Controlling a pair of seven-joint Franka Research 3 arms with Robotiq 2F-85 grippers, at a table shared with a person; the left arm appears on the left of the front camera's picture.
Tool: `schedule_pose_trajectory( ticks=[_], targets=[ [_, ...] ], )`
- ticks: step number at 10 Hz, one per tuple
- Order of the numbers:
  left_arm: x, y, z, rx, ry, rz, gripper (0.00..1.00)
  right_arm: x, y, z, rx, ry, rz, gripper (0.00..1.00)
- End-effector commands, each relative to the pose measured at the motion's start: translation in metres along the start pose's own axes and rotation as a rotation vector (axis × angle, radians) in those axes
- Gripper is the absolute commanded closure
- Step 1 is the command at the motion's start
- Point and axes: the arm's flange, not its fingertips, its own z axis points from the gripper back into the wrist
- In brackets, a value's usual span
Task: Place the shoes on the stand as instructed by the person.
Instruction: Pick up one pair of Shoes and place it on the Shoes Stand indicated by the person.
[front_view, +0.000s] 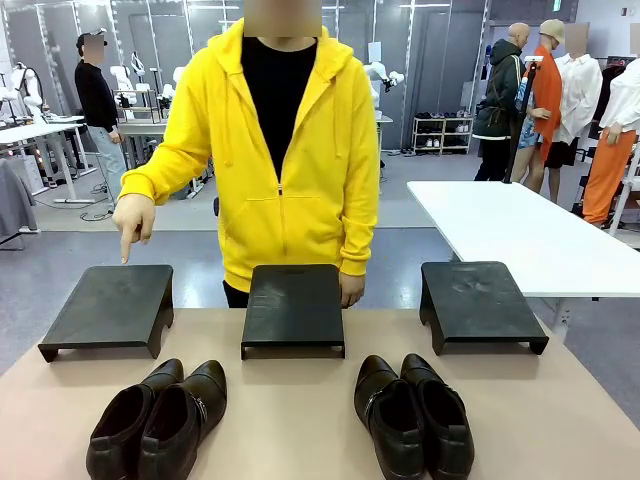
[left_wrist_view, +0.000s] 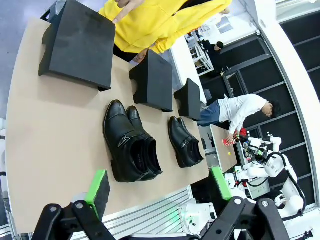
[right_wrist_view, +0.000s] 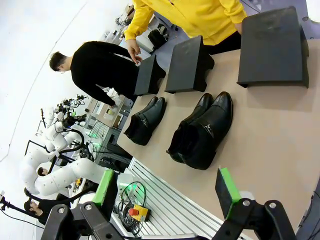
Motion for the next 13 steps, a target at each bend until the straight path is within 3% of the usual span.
schedule_pose_trajectory(
  ticks=[1,11,13],
  targets=[
    [0.001,-0.001,0.002,-0.008,0.007,-0.016,0.0,0.0,0.001,0.001,0.01,-0.01,0.013,0.0],
    [0.0,0.0,0.0,0.0,0.0,0.0,0.0,0.0,0.001,0.001,0.01,-0.01,0.013,0.0],
    [0.012,-0.043,-0.026,0.069,0.124,-0.08,0.0,0.0,0.001,0.001,0.01,-0.01,0.013,0.0]
  ],
)
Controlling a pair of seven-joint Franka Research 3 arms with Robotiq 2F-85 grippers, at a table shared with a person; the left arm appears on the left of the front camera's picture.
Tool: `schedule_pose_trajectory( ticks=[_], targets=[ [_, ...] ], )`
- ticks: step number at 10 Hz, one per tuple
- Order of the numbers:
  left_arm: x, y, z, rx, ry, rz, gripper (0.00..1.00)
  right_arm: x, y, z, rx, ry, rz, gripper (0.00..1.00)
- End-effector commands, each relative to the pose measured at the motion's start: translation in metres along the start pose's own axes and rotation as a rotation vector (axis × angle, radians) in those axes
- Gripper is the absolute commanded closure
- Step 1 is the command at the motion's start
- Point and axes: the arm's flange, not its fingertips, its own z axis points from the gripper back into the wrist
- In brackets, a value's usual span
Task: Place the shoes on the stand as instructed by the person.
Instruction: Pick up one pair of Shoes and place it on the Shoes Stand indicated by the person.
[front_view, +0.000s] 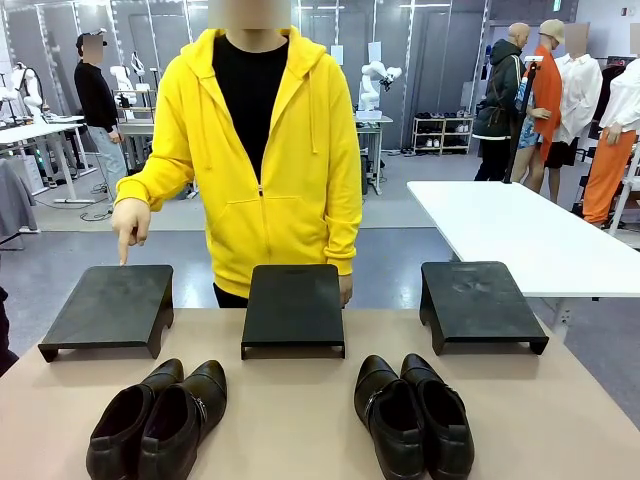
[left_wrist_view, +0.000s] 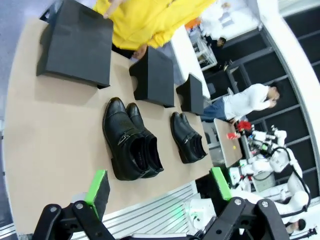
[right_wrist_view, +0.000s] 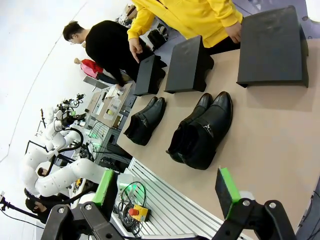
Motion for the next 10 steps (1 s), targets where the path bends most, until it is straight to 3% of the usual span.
schedule_pose_trajectory(
  ticks=[1,4,6,10],
  targets=[
    [0.014,-0.048,-0.027,0.067,0.127,-0.058,0.0,0.0,0.001,0.001,0.012,-0.01,0.015,0.0],
    [0.028,-0.131,-0.095,0.2,0.3,-0.11,0.0,0.0,0.001,0.001,0.012,-0.01,0.015,0.0],
    [0.018,-0.176,-0.152,0.318,0.391,-0.153,0.0,0.0,0.001,0.001,0.012,-0.01,0.015,0.0],
    [-0.022,-0.218,-0.246,0.58,0.443,-0.217,0.0,0.0,0.001,0.001,0.012,-0.01,0.015,0.0]
  ],
)
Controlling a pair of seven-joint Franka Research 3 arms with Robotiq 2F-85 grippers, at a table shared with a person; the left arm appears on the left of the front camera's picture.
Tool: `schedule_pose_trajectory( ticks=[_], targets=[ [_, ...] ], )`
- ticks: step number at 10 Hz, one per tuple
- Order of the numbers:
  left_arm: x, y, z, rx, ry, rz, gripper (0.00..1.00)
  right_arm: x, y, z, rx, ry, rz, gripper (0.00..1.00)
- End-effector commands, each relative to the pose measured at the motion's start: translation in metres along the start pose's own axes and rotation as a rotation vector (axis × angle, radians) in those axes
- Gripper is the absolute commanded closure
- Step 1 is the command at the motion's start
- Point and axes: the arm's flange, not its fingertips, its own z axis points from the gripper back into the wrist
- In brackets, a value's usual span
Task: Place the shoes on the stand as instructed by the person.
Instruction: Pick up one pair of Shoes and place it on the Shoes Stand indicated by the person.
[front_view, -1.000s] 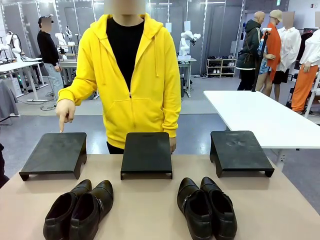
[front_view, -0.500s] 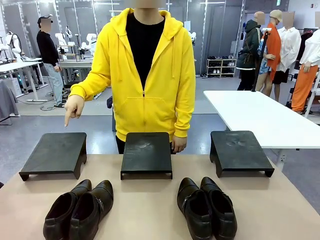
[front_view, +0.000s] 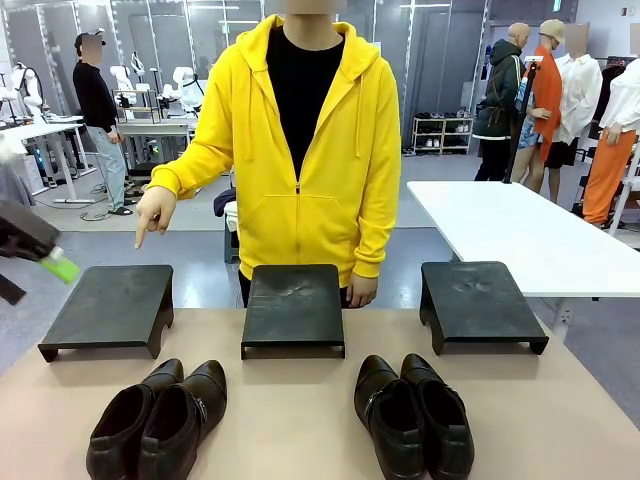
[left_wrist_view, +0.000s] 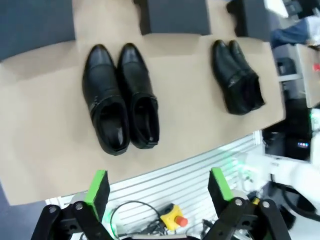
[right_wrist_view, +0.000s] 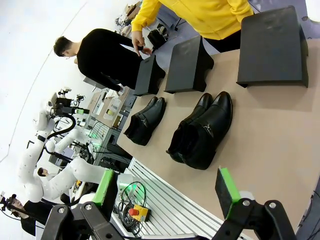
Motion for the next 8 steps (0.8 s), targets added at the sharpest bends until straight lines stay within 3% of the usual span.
schedule_pose_trajectory(
  ticks=[1,3,8],
  targets=[
    [-0.003,-0.019,-0.036,0.12,0.036,0.025,0.0,0.0,0.001,0.0,0.012,-0.009,0.015,0.0],
    [-0.014,-0.032,-0.075,0.18,0.06,0.01,0.0,0.0,0.001,0.0,0.012,-0.009,0.015,0.0],
    [-0.038,-0.02,-0.154,0.266,0.064,-0.039,0.0,0.0,0.001,0.0,0.012,-0.009,0.015,0.0]
  ],
)
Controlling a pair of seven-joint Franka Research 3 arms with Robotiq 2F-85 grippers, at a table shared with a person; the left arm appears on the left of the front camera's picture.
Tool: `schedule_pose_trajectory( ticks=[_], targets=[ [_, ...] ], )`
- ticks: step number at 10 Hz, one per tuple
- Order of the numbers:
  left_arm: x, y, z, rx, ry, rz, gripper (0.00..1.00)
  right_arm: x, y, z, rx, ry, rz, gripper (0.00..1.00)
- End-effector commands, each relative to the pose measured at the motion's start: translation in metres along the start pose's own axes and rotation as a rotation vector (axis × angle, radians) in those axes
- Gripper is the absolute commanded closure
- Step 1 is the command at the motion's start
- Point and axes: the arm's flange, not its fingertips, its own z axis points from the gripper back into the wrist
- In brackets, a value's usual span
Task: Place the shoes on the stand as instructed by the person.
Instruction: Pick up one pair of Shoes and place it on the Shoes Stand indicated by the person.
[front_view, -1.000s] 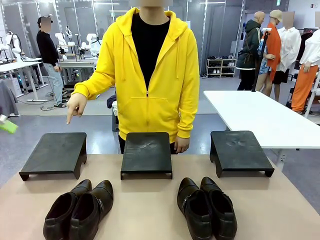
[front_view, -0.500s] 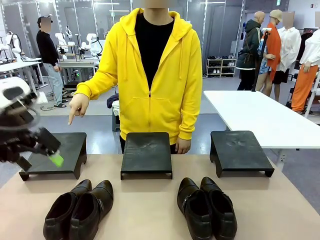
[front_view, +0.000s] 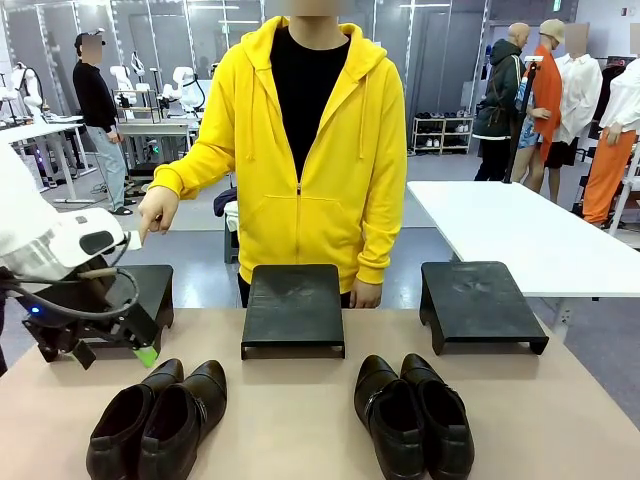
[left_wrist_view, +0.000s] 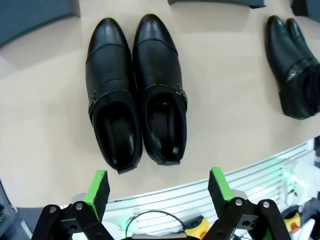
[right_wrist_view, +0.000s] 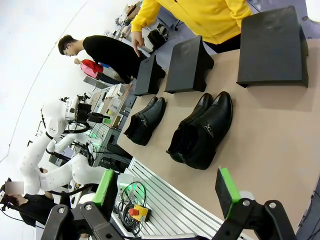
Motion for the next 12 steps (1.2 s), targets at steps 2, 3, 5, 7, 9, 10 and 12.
schedule_pose_trajectory(
  ticks=[2,3,5,7,9,10,12],
  targets=[
    [-0.033,0.01,-0.056,0.043,0.011,0.023,0.0,0.0,0.001,0.0,0.012,-0.009,0.015,0.0],
    [-0.038,0.013,-0.067,0.049,0.032,0.033,0.0,0.0,0.001,0.0,0.012,-0.009,0.015,0.0],
    [-0.049,0.019,-0.088,0.071,0.06,0.061,0.0,0.0,0.001,0.0,0.012,-0.009,0.015,0.0],
    [-0.056,0.025,-0.107,0.091,0.067,0.075,0.0,0.0,0.001,0.0,0.012,-0.009,0.015,0.0],
    [-0.064,0.031,-0.125,0.078,0.078,0.08,0.0,0.0,0.001,0.0,0.012,-0.009,0.015,0.0],
    [-0.067,0.034,-0.134,0.081,0.091,0.089,0.0,0.0,0.001,0.0,0.012,-0.009,0.015,0.0],
    [-0.074,0.037,-0.15,0.087,0.11,0.1,0.0,0.0,0.001,0.0,0.012,-0.009,0.015,0.0]
  ],
)
